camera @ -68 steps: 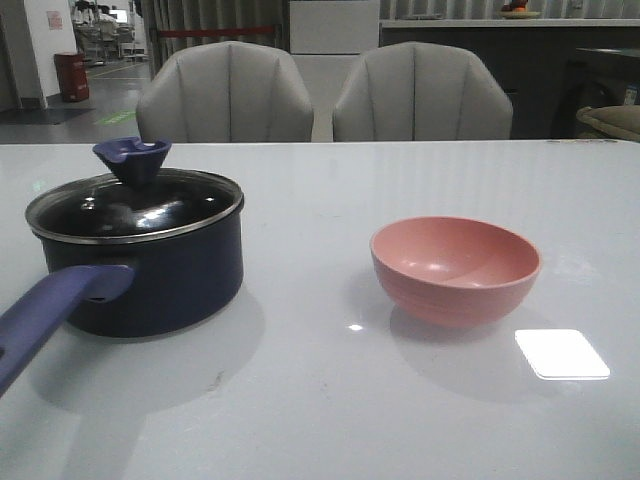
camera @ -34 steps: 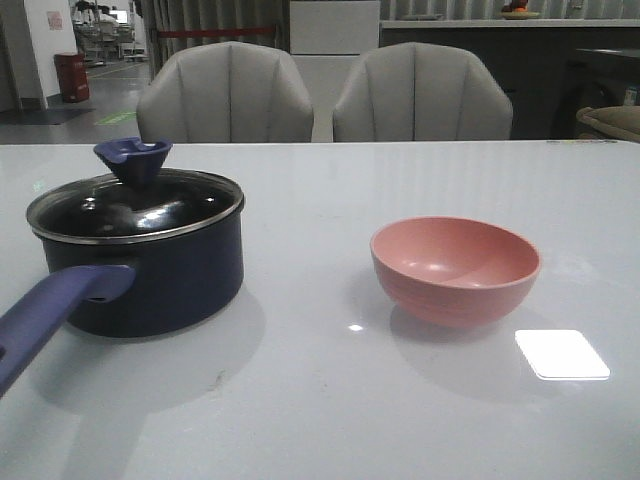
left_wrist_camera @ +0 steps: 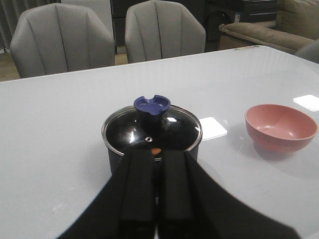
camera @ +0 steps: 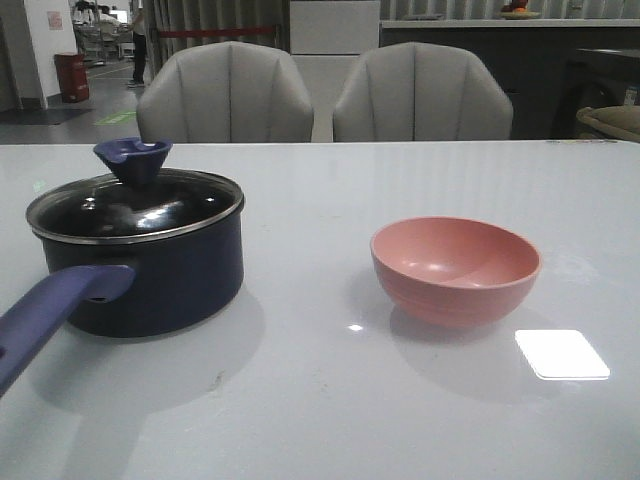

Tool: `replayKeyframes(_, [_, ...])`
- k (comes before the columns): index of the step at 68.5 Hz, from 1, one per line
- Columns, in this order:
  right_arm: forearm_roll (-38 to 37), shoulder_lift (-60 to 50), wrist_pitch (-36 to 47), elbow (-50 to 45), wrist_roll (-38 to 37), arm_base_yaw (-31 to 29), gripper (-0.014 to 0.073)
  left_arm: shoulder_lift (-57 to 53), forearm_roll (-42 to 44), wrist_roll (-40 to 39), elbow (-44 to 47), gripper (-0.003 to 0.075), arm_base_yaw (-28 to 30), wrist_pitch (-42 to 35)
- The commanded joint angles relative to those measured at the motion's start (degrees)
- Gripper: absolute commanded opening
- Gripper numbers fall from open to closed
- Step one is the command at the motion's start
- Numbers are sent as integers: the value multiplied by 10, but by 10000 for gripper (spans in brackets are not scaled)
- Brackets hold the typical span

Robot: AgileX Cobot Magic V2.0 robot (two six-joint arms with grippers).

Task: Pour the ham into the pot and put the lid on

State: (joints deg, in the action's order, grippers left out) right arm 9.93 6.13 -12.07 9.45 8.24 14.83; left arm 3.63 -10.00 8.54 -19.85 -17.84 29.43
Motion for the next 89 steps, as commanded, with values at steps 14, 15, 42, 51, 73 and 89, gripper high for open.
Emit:
replayKeyframes(14, [-2, 5, 48, 17, 5, 0, 161, 6, -9, 1, -15, 121, -3, -47])
replayKeyframes(15, [-2, 5, 48, 17, 5, 0, 161, 6, -9, 1, -15, 121, -3, -47])
replayKeyframes(42, [-2, 5, 48, 17, 5, 0, 161, 6, 17, 1, 47, 121, 75, -172])
replayKeyframes(51, [-2, 5, 48, 17, 5, 0, 161, -8, 77, -70, 110, 121, 115, -265])
replayKeyframes(73, [-2, 5, 48, 17, 5, 0, 161, -10, 114, -112, 212, 121, 130, -364])
replayKeyframes(89, [-2, 5, 48, 17, 5, 0, 161, -16, 114, -112, 213, 121, 128, -363])
